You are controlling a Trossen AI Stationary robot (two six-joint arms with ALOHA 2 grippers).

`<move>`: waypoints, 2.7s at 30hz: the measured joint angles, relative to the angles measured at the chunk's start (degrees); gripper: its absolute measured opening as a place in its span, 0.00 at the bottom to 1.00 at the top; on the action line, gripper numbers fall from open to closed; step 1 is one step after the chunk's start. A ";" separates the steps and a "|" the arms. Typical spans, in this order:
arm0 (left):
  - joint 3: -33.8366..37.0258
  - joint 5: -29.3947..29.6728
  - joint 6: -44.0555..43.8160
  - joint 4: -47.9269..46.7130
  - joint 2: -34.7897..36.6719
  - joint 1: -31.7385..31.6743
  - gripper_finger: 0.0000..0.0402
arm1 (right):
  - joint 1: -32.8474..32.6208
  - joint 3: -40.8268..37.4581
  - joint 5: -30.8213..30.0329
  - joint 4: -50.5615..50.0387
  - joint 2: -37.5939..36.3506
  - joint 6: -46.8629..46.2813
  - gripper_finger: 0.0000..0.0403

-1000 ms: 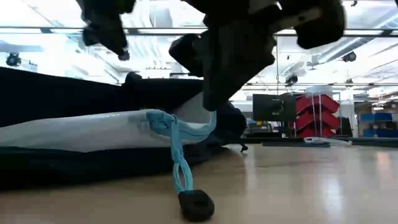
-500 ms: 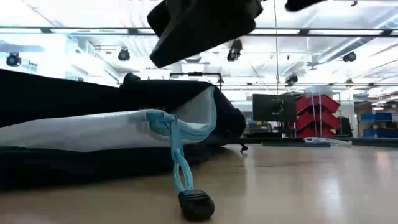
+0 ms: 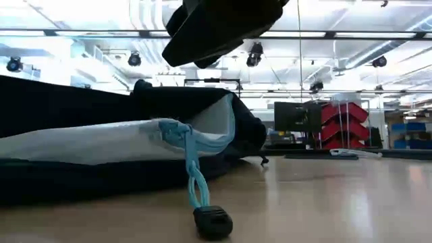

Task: Unpack backpack
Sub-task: Put the white zip bag into the black backpack

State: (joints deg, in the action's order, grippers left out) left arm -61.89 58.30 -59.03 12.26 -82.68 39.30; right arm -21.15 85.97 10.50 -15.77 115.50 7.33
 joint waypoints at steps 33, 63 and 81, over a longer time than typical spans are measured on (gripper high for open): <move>0.00 -0.31 16.93 -1.07 0.17 -1.85 0.33 | -3.15 0.02 -0.58 0.26 0.00 0.17 0.00; -1.29 -54.46 -13.00 -68.64 -4.68 6.67 0.24 | -4.85 -0.11 -0.02 1.51 4.06 -5.66 0.41; 3.99 -63.38 -11.72 -59.77 -11.34 5.98 0.48 | -4.87 -0.17 -1.62 2.52 5.93 -3.55 0.46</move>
State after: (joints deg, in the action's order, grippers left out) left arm -57.90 -5.08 -70.76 -47.51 -94.02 45.28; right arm -26.02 85.80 8.88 -13.25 121.43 3.78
